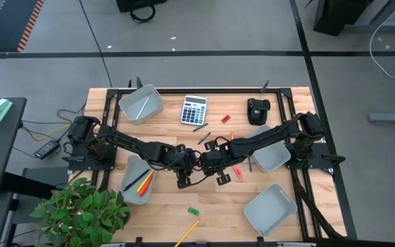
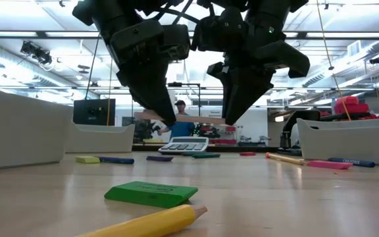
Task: Sort crayons/erasers/pens/pencils in bins
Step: Put the light pink ballpen into the bottom left gray bin
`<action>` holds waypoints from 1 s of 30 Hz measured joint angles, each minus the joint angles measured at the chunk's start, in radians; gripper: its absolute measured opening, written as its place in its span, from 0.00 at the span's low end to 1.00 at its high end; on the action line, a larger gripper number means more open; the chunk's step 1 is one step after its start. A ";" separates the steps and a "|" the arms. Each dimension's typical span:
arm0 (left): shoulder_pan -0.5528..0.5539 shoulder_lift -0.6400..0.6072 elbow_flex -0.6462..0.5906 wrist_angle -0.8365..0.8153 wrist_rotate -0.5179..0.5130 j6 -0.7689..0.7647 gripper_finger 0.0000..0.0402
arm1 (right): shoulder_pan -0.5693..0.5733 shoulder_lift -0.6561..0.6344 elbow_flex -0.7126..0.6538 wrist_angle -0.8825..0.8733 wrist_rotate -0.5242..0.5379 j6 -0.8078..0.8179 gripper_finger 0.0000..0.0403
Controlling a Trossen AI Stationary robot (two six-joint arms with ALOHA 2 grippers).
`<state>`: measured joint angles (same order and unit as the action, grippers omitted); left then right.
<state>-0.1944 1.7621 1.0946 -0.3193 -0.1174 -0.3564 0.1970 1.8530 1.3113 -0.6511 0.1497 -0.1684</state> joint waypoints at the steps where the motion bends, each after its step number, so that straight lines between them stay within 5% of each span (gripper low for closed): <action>1: 0.000 0.001 0.000 -0.001 0.000 0.000 0.21 | 0.000 0.000 0.000 -0.001 0.000 0.000 0.10; 4: 0.002 0.001 -0.001 0.001 0.003 -0.005 0.09 | -0.008 -0.002 0.001 -0.005 -0.004 0.000 0.10; 15: -0.005 0.001 -0.001 -0.028 0.018 -0.017 0.09 | -0.025 -0.002 0.002 -0.010 0.000 -0.013 0.32; 20: -0.009 0.001 -0.001 -0.118 0.013 -0.039 0.09 | -0.028 -0.002 0.002 -0.119 0.114 0.044 0.42; 30: -0.082 -0.159 0.000 -0.286 -0.186 -0.154 0.09 | -0.100 -0.002 0.002 -0.249 0.216 0.144 0.48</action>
<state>-0.2760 1.6033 1.0943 -0.6049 -0.3039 -0.5105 0.0970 1.8511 1.3136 -0.8998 0.3653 -0.0247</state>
